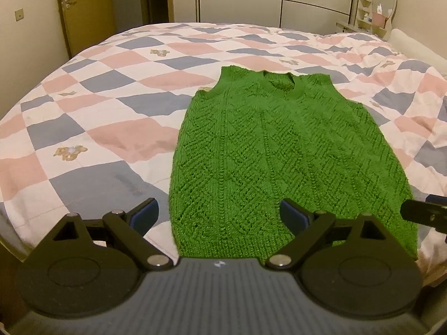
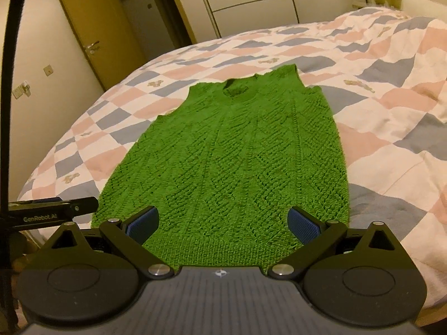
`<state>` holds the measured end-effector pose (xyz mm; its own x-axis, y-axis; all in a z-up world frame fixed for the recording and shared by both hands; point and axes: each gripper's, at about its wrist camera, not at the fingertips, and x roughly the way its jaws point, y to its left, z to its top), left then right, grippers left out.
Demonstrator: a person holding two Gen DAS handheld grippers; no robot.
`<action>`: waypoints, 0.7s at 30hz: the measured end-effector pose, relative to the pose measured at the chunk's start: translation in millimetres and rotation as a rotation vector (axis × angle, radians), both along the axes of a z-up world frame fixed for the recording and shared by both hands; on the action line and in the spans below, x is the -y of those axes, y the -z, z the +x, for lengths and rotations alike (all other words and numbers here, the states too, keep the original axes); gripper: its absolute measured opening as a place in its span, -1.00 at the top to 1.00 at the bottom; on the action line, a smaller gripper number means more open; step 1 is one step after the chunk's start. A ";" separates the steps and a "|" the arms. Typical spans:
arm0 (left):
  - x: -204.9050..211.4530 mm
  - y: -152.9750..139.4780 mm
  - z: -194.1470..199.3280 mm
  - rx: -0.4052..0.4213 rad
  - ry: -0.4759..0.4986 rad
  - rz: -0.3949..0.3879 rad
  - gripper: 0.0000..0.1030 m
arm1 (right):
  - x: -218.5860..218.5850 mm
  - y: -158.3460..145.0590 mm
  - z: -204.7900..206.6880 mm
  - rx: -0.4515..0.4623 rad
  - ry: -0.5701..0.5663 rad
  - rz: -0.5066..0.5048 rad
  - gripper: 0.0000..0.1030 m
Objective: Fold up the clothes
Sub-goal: 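Open both grippers and release the flattened vest hem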
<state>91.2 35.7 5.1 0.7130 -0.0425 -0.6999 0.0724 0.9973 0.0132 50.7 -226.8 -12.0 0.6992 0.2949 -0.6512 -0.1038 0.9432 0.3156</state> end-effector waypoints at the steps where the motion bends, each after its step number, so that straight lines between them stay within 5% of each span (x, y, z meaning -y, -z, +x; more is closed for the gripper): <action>1: -0.2 -0.7 0.2 0.003 0.002 0.001 -0.79 | -0.2 -0.1 0.0 0.001 0.002 -0.006 -0.96; 21: 1.8 -4.2 29.5 0.066 0.055 -0.015 -0.79 | -4.1 12.6 42.1 0.038 0.055 -0.199 -0.96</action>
<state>120.7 33.8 9.3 0.7537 -0.0927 -0.6506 0.1261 0.9920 0.0048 92.8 -222.8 -24.6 0.7359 0.1237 -0.6656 -0.0583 0.9911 0.1198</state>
